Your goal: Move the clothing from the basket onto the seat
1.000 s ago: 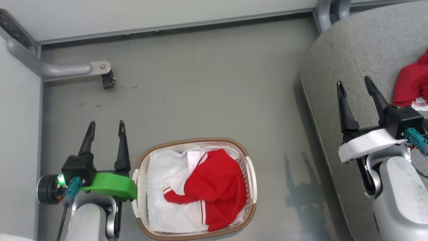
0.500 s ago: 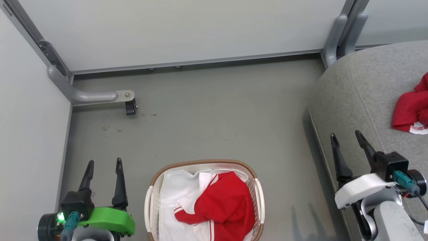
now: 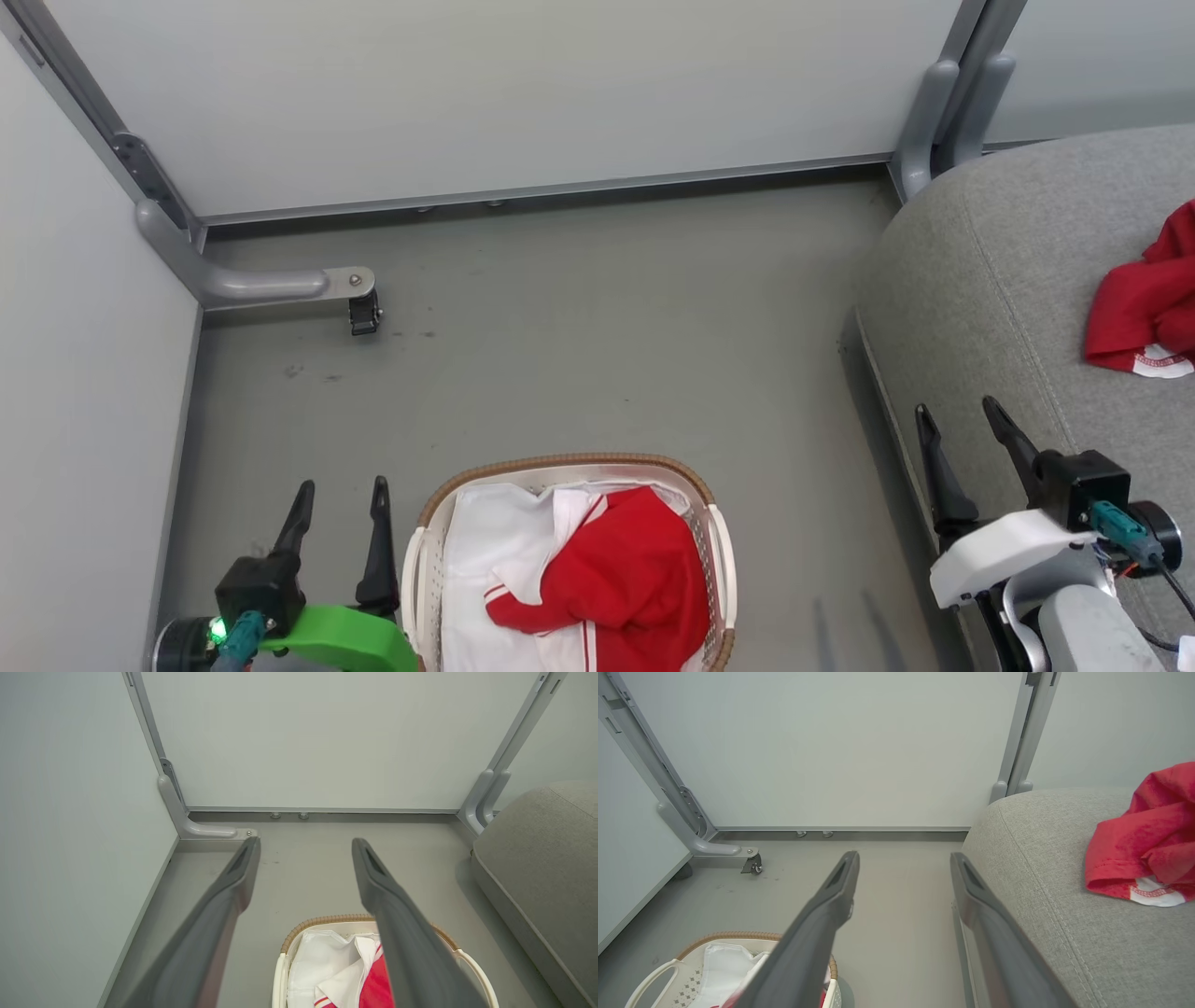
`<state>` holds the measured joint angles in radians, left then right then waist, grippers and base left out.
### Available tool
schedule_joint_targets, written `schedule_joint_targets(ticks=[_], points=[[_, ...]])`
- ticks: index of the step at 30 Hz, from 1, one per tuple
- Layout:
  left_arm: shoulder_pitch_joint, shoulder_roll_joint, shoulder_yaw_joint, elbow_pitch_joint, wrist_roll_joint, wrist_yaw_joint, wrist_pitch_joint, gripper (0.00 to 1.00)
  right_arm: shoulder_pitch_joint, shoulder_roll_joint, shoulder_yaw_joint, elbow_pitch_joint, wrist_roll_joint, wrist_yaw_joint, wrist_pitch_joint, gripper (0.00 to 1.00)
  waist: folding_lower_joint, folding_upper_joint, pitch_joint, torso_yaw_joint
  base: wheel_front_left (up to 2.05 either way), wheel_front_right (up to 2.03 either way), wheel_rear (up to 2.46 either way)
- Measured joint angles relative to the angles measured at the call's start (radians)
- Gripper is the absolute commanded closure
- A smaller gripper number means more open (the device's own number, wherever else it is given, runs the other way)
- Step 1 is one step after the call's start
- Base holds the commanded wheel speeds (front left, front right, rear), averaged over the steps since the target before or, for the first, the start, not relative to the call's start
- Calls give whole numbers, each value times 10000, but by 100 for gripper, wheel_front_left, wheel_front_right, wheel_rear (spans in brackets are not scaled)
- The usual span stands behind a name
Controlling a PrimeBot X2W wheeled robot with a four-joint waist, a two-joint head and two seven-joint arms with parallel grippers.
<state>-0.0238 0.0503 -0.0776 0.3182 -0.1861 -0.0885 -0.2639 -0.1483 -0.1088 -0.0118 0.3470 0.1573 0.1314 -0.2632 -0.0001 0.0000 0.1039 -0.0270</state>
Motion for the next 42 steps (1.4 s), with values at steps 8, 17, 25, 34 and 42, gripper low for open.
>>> schedule_joint_targets(ticks=[8, 17, 25, 34, 42], points=[[-1071, -8, -872, 688, -286, -230, -2, 0, -894, -19, 439, -489, 274, 0, 0, 0, 0, 0, 916, -176, 0, 0, 0], [-2945, -23, -1747, 2520, -497, -343, 0, 0, -2251, 0, 853, -1099, 523, 0, 0, 0, 1, 0, 2605, -634, 0, 0, 0], [-4556, -35, -2121, 4297, -303, -382, 0, 0, -2999, 117, 934, -1402, 529, 0, 0, 0, 1, 0, 4208, -1157, 0, 0, 0], [-6035, 69, -2500, 6314, -253, -407, -2, 0, -3519, 320, 1026, -1616, 514, 0, 0, 0, 2, 0, 5993, -1800, 0, 0, 0], [-6916, 313, -2901, 7887, -341, -422, 4, 0, -3638, 399, 989, -1730, 451, 0, 0, 0, 2, 0, 7115, -2169, 0, 0, 0]])
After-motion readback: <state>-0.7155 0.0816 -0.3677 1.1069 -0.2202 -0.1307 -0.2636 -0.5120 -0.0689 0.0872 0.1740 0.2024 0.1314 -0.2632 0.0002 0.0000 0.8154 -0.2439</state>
